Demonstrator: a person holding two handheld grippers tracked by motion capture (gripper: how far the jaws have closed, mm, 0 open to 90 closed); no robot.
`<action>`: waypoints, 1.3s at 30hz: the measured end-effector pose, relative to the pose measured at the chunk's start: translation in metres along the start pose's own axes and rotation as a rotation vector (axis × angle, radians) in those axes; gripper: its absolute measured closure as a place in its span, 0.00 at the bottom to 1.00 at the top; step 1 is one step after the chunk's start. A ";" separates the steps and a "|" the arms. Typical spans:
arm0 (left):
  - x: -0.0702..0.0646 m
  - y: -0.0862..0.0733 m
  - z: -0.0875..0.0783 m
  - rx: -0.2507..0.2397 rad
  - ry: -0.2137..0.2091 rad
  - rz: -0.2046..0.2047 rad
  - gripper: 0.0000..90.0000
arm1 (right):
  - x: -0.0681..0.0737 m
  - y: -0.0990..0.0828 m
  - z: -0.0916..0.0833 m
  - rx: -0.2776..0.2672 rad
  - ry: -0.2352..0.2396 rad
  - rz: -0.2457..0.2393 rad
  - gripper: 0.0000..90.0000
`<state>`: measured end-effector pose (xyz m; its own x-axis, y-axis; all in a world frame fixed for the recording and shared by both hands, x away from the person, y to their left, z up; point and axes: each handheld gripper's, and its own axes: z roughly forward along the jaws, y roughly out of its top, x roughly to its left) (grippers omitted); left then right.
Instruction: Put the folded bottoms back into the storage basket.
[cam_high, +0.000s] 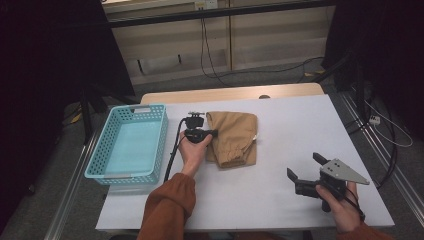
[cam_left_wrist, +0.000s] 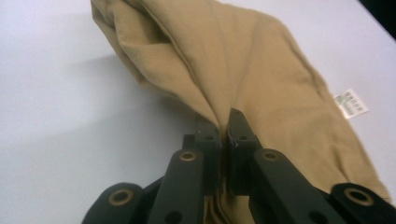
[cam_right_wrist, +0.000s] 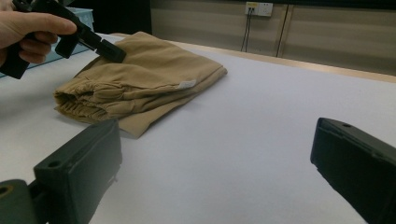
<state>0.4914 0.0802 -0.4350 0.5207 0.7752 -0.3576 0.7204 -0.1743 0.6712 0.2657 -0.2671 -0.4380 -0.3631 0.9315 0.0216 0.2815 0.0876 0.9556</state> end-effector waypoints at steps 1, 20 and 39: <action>-0.001 0.001 -0.001 -0.006 -0.002 0.000 0.95 | 0.000 0.000 0.000 0.000 0.000 -0.001 0.02; -0.012 0.009 -0.014 -0.069 -0.059 0.025 0.96 | 0.000 0.000 0.000 0.000 -0.001 -0.003 0.02; -0.016 0.019 -0.036 -0.121 -0.085 0.062 0.96 | 0.000 0.000 0.000 0.001 -0.001 -0.001 0.02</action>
<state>0.4803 0.0867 -0.3933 0.6030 0.7102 -0.3633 0.6280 -0.1418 0.7652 0.2661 -0.2670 -0.4382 -0.3620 0.9319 0.0205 0.2819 0.0885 0.9554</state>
